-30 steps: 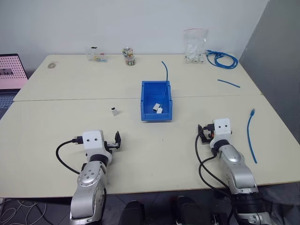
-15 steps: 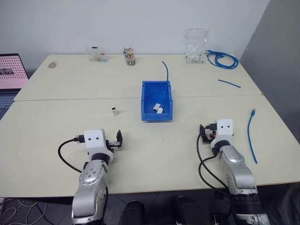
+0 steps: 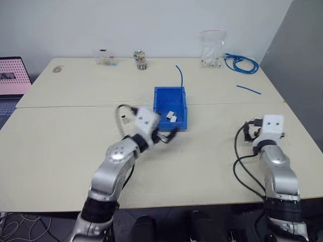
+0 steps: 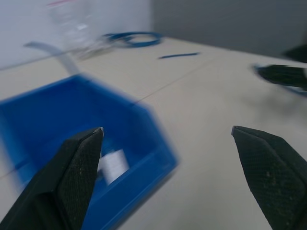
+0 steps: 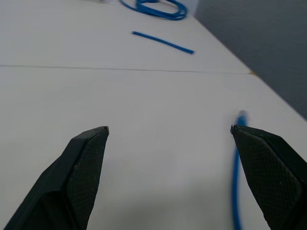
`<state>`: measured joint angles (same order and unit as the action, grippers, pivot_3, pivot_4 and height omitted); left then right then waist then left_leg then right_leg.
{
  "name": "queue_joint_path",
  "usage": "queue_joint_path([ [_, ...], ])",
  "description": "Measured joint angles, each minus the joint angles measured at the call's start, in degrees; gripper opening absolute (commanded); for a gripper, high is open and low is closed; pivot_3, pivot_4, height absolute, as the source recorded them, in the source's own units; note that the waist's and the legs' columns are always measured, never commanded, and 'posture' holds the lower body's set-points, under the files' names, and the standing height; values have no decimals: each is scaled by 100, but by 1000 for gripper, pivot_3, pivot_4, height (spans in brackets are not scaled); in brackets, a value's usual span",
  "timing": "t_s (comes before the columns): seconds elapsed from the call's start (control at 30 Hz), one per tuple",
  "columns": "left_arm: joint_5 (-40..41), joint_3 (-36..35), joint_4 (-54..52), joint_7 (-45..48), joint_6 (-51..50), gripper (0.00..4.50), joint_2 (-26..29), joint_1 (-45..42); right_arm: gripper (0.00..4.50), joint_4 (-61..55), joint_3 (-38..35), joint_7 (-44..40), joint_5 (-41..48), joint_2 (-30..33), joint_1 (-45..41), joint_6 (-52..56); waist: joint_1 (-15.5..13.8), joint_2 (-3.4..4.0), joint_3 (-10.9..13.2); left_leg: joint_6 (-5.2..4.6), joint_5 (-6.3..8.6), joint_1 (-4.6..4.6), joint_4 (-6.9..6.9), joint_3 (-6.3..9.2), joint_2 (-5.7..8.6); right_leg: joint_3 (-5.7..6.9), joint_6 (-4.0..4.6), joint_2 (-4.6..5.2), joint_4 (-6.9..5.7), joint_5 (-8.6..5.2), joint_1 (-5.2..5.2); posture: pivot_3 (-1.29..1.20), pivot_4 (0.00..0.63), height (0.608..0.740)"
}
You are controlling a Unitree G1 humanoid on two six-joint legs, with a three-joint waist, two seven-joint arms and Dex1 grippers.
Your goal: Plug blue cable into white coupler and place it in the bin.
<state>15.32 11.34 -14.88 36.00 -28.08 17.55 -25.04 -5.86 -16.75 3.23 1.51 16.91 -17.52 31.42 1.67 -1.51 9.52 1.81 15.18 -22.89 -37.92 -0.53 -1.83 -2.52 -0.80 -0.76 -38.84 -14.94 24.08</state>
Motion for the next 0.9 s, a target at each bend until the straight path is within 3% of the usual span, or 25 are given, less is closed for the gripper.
queue_joint_path([
  [0.2,110,687,1510,1429,523,4500,-337,-1170,4317,1212,-492,52,123,368,-466,156,30,1,0,-5,-1,7,1,-4,4,-6,-2,-1,-4,-1,0,0,150,740],
  [0.5,-279,843,3074,1874,1529,4500,-791,-1921,4317,2776,-709,-168,608,479,-1145,-134,57,7,4,-10,-3,5,-1,-1,8,-13,-7,0,-3,2,-2,0,150,740],
  [0.63,-323,837,3254,1935,1633,4500,-845,-2019,3634,3111,-700,-206,669,522,-1255,-362,54,7,3,-11,-3,6,-5,-3,8,-15,-13,1,-3,5,-4,0,150,740],
  [0.9,-241,760,2921,1981,1395,4500,-834,-1920,1761,3228,-582,-202,681,494,-1243,-592,21,7,3,-14,-6,6,-5,7,7,-16,-14,3,-5,5,-9,0,150,740],
])
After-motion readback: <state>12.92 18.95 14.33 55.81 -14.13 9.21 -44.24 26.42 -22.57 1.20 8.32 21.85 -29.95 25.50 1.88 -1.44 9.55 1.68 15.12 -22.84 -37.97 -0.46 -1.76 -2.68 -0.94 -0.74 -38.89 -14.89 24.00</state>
